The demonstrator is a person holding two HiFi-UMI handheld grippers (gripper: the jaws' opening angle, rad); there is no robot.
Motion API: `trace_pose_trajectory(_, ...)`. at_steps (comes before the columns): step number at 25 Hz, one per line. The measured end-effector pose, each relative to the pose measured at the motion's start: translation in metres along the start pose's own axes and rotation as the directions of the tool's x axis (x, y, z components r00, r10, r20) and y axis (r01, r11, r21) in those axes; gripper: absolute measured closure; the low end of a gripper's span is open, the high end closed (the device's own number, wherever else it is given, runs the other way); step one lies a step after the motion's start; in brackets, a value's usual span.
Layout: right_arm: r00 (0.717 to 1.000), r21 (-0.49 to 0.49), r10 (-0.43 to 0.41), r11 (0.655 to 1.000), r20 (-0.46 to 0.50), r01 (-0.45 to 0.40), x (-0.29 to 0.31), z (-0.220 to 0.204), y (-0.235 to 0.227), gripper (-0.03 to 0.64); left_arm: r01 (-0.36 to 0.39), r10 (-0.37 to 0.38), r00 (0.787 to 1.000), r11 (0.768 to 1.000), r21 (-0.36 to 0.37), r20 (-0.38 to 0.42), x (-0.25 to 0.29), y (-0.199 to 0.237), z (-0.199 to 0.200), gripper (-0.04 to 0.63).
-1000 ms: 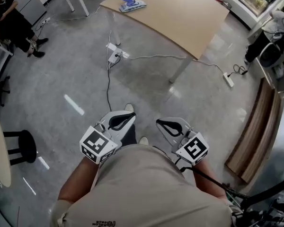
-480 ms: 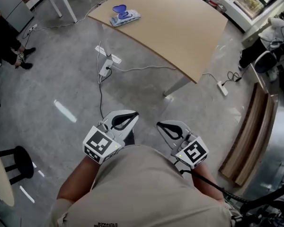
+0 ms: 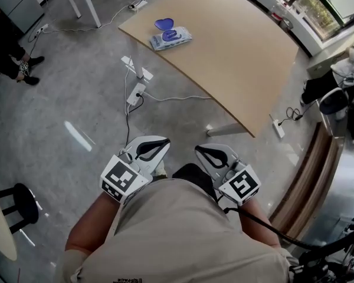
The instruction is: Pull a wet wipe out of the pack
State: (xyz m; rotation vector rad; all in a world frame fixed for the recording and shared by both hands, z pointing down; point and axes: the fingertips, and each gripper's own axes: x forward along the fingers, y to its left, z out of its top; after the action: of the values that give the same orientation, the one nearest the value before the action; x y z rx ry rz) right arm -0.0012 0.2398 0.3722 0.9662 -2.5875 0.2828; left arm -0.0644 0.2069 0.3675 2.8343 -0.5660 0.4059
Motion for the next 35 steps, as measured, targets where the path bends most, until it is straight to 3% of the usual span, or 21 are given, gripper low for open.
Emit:
trace_pose_trajectory(10,0.997,-0.029,0.078,0.997,-0.006,-0.078,0.068,0.023,-0.087,0.615,-0.096,0.096,0.995,0.995,-0.030,0.001,0.037,0.092,0.009,0.589)
trace_pose_trajectory(20,0.978,-0.097,0.208,0.974,-0.005,-0.207,0.121,0.057,-0.221,0.615,-0.207,0.206,0.978,0.978,-0.030,-0.041,0.127,0.199,0.059,0.589)
trace_pose_trajectory(28,0.962,-0.088,0.274,0.958,-0.006,-0.273,0.140,0.047,-0.309,0.615,-0.273,0.267,0.957,0.961,-0.048,-0.110,0.198,0.252,0.071,0.589)
trace_pose_trajectory(35,0.950,-0.067,0.307,0.948,-0.054,-0.310,0.158,0.015,-0.348,0.614,-0.291,0.275,0.944,0.954,-0.071,-0.182,0.234,0.277,0.059,0.589)
